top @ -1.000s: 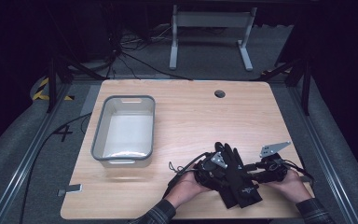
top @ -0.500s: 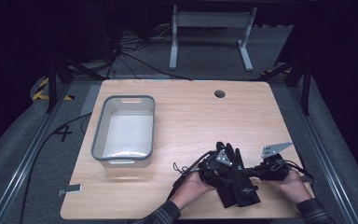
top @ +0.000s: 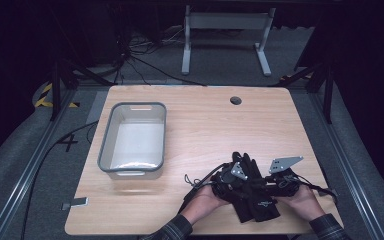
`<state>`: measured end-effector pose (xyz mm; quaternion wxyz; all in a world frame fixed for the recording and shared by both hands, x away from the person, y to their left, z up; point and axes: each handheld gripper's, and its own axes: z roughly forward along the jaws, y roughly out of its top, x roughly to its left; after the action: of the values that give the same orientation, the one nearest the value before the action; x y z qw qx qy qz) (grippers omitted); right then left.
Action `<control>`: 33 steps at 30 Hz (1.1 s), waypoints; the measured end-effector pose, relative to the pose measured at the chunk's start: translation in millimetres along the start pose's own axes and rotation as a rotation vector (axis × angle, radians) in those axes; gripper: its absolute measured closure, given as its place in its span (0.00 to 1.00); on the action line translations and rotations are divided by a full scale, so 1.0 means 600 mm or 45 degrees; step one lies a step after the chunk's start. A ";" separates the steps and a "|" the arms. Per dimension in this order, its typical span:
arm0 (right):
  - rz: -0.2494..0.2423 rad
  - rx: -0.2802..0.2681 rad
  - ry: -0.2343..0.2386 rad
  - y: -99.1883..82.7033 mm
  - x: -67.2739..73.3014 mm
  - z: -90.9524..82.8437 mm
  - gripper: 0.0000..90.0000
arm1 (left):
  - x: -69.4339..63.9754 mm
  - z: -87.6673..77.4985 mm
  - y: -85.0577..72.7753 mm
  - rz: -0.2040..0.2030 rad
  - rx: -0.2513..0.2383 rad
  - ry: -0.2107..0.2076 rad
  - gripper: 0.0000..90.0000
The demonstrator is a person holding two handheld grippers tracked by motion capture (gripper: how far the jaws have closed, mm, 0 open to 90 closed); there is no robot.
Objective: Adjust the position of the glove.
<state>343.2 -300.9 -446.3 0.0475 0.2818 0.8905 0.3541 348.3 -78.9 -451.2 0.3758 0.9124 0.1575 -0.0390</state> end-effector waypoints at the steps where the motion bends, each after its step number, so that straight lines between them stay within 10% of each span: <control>1: 0.000 0.000 0.000 0.000 0.000 0.000 0.88 | 0.000 0.000 0.000 0.003 -0.002 -0.001 0.56; 5: -0.030 -0.018 -0.001 -0.002 0.006 0.001 1.00 | 0.000 0.000 -0.001 -0.001 0.000 -0.002 0.56; 23: -0.012 -0.286 0.057 0.040 0.008 -0.070 1.00 | 0.011 -0.069 -0.027 -0.037 -0.078 0.048 0.50; 33: -0.026 -0.318 0.083 0.066 0.021 -0.065 1.00 | 0.016 -0.097 -0.046 -0.064 -0.099 0.074 0.49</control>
<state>340.0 -294.7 -389.8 0.0570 0.2530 0.8433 0.4708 346.0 -17.4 -430.2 0.4050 0.8937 0.1926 -0.0157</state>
